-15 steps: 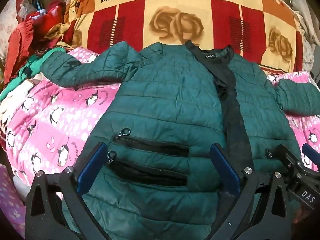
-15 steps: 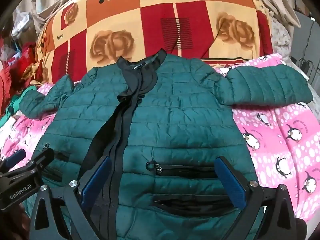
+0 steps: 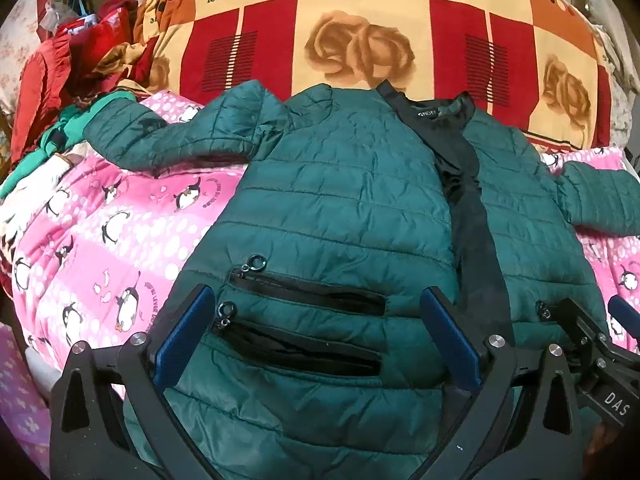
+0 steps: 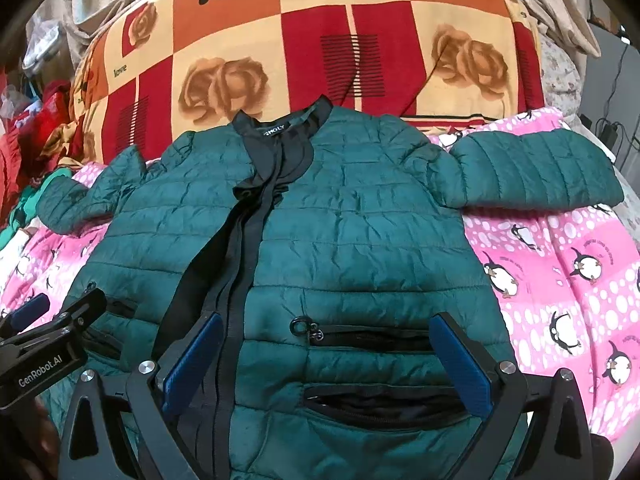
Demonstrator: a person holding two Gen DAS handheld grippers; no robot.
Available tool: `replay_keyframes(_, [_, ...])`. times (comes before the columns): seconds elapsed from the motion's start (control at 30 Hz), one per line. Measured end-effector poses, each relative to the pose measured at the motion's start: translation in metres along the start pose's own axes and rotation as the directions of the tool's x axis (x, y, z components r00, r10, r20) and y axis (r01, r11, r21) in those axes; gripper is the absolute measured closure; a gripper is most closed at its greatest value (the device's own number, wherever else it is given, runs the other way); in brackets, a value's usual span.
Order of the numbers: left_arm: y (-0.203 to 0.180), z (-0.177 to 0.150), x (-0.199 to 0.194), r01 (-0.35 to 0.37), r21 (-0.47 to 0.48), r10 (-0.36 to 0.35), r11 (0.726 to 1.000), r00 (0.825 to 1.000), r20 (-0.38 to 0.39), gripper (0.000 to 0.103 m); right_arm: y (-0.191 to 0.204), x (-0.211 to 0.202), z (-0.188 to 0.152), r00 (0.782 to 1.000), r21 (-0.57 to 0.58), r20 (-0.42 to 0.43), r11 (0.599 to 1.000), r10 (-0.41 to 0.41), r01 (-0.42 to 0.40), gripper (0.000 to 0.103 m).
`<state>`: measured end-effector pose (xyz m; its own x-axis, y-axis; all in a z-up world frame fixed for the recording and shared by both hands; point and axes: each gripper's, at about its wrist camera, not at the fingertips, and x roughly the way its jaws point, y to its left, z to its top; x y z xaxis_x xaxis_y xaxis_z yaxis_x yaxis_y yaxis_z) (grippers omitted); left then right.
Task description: Fold large clothes
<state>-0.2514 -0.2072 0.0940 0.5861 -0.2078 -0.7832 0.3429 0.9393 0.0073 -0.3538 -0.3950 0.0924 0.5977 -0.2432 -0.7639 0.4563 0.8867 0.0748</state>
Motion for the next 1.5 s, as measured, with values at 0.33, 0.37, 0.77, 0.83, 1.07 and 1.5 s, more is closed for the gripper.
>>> replay_keyframes(0.33, [-0.003,-0.001,0.004,0.003,0.006,-0.003,1.0,1.0,-0.005,0.001,-0.005,0.001,0.001,1.0,0.015,-0.009,1.0,0.006,-0.006,0.0])
replay_keyframes(0.37, [-0.003,-0.001,0.005,0.005,0.005,-0.005,1.0,1.0,-0.007,0.001,-0.005,0.003,0.0,1.0,0.004,-0.027,1.0,-0.01,0.011,0.0])
replay_keyframes(0.77, [-0.005,-0.001,0.009,0.009,0.004,-0.009,1.0,1.0,-0.013,0.001,-0.007,0.004,-0.002,1.0,0.006,-0.017,1.0,-0.013,0.013,0.0])
replay_keyframes(0.83, [-0.005,0.0,0.009,0.009,0.005,-0.009,1.0,1.0,-0.013,0.001,-0.008,0.004,-0.002,1.0,0.009,-0.01,1.0,-0.015,0.015,0.0])
replay_keyframes(1.07, [-0.007,0.001,0.012,0.006,0.011,-0.005,1.0,1.0,-0.019,0.001,-0.012,0.006,-0.001,1.0,0.023,-0.02,1.0,-0.006,0.006,0.0])
replay_keyframes(1.5, [-0.007,0.0,0.012,0.013,0.006,-0.013,1.0,1.0,-0.02,0.001,-0.014,0.008,-0.003,1.0,0.024,-0.024,1.0,-0.009,0.01,0.0])
